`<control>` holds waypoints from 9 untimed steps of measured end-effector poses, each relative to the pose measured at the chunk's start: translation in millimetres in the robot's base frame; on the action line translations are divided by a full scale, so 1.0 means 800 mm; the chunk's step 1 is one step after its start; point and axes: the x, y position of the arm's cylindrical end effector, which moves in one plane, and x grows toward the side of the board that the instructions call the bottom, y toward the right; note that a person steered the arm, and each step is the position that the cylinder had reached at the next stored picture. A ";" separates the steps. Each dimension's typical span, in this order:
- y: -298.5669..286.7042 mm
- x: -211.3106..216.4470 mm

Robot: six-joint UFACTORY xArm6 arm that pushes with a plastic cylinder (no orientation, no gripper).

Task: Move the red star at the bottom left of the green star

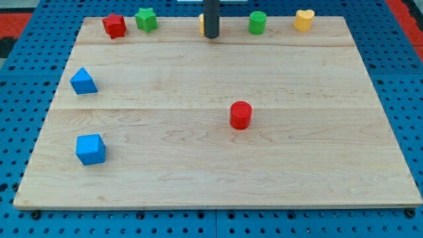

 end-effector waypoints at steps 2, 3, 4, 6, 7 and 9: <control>-0.153 0.000; -0.228 0.002; -0.313 0.002; -0.373 -0.053; -0.366 -0.066; -0.289 0.018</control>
